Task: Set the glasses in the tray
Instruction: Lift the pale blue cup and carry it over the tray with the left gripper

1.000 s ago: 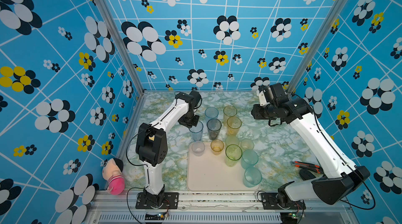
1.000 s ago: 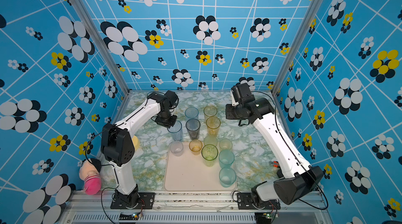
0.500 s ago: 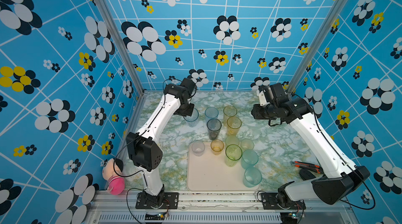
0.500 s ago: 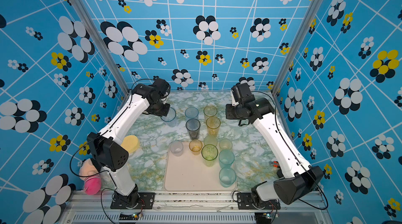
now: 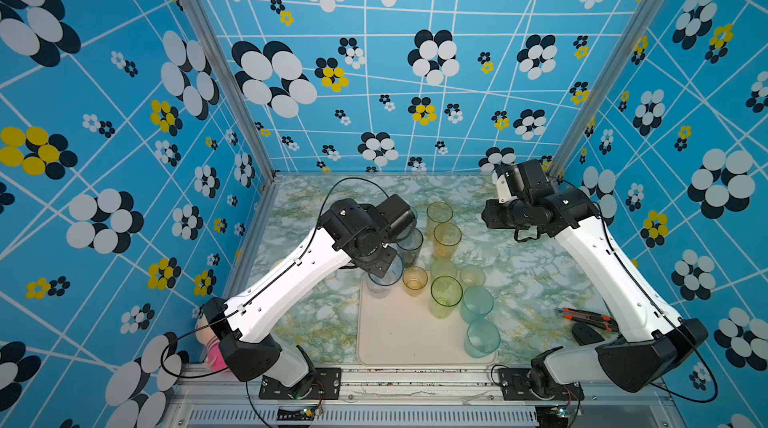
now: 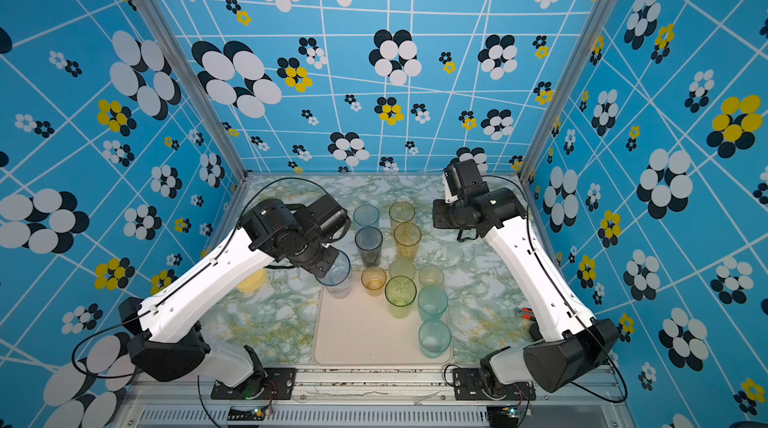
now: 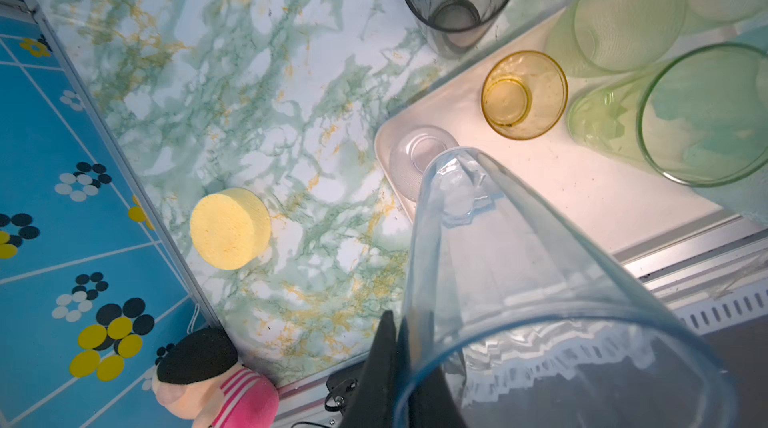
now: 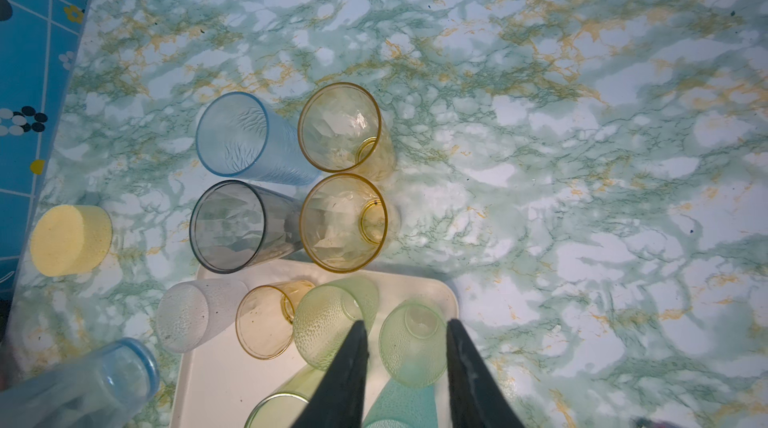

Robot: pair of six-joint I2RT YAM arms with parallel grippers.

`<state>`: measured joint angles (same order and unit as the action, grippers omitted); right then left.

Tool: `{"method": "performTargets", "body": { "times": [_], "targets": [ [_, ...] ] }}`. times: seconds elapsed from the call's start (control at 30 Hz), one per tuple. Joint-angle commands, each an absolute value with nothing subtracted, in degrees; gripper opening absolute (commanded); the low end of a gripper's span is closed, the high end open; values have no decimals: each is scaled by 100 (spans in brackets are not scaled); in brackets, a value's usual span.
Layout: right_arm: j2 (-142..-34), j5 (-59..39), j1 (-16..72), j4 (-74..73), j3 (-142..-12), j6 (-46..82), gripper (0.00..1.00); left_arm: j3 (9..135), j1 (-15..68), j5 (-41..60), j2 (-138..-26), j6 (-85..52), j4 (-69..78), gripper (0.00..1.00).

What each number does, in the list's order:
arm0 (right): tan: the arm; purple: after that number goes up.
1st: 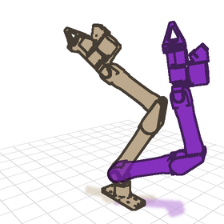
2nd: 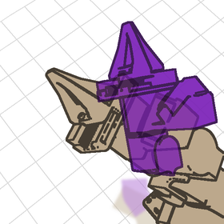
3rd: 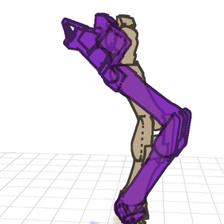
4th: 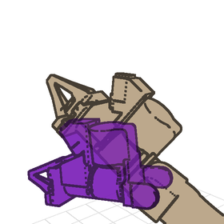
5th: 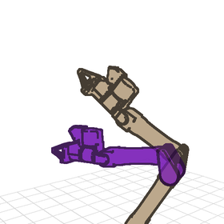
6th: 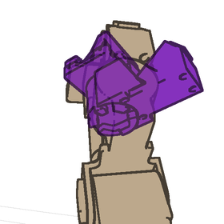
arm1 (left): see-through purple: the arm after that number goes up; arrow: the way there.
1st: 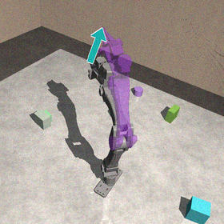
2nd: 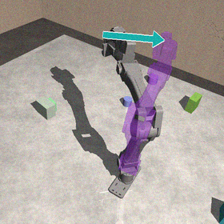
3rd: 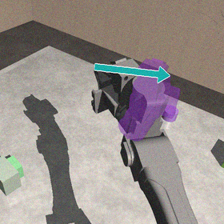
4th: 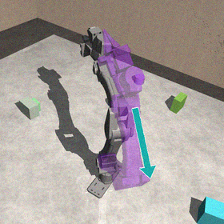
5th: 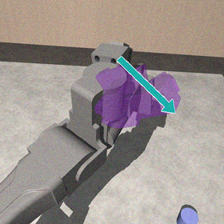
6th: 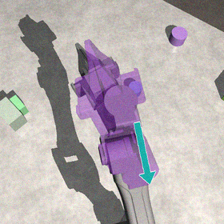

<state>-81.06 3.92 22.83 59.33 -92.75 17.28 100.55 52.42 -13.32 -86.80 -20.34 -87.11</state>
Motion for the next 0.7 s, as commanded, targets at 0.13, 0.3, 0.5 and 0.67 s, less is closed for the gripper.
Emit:
{"method": "performTargets", "body": {
  "times": [0.13, 0.3, 0.5, 0.67],
  "targets": [
    [-7854, 342, 2250, 5950, -9018, 1652, 34, 9001, 5839, -1141, -8771, -2847, -7632, 6],
    [-7739, 386, 2246, 5968, -8945, 1652, 35, 8552, 5873, -989, -9019, -2799, -6904, 6],
    [-7686, 460, 2246, 6047, -8936, 1626, 35, 8372, 5872, -787, -9379, -2642, -6577, 6],
    [-7723, 483, 2247, 6098, -8977, 1592, 35, 8273, 5854, -756, -9504, -2593, -6420, 6]
  ]
}}
